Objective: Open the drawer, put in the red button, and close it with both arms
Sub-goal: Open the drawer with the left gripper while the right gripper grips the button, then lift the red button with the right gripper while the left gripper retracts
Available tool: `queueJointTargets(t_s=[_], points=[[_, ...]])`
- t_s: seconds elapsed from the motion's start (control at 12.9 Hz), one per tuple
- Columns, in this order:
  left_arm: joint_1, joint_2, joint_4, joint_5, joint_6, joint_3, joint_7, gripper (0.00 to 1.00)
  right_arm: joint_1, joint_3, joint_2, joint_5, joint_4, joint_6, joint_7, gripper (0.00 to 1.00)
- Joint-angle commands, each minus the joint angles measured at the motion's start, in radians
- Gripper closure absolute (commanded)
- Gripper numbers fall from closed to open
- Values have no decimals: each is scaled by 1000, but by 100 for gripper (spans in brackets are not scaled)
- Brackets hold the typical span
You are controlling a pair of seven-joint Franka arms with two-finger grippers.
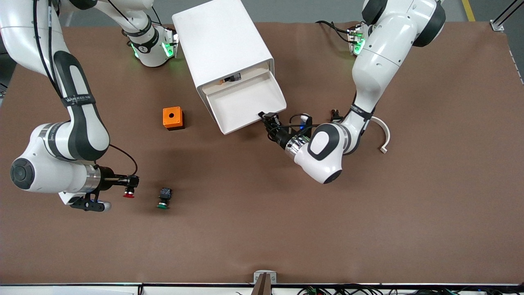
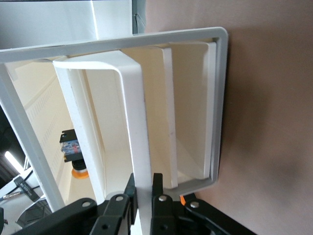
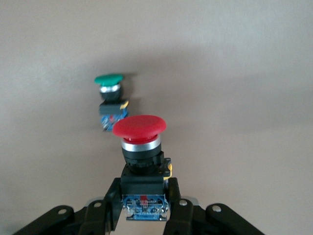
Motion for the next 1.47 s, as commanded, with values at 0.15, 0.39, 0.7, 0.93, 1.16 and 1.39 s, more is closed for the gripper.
queueJointTargets(t_s=[0.15,0.39,0.7,0.93,1.16,1.39], points=[[14,1,43,-21,-26,32,134,84,96,1,-141,66,-21,-175,439,100],[31,-2,43,-19,-26,33,151,25,158,1,-196,105,-32,-229,658,100],[89,-24,77,52,-26,37,179,1,283,1,-228,109,-35,-236,953,100],[143,-54,91,206,-26,28,272,1,386,-2,-230,149,-47,-181,1132,100],[243,-85,98,263,-29,28,395,1,487,-2,-231,149,-108,-48,1295,100],[277,-120,105,411,-28,28,487,1,602,-3,-230,135,-188,124,1458,100]])
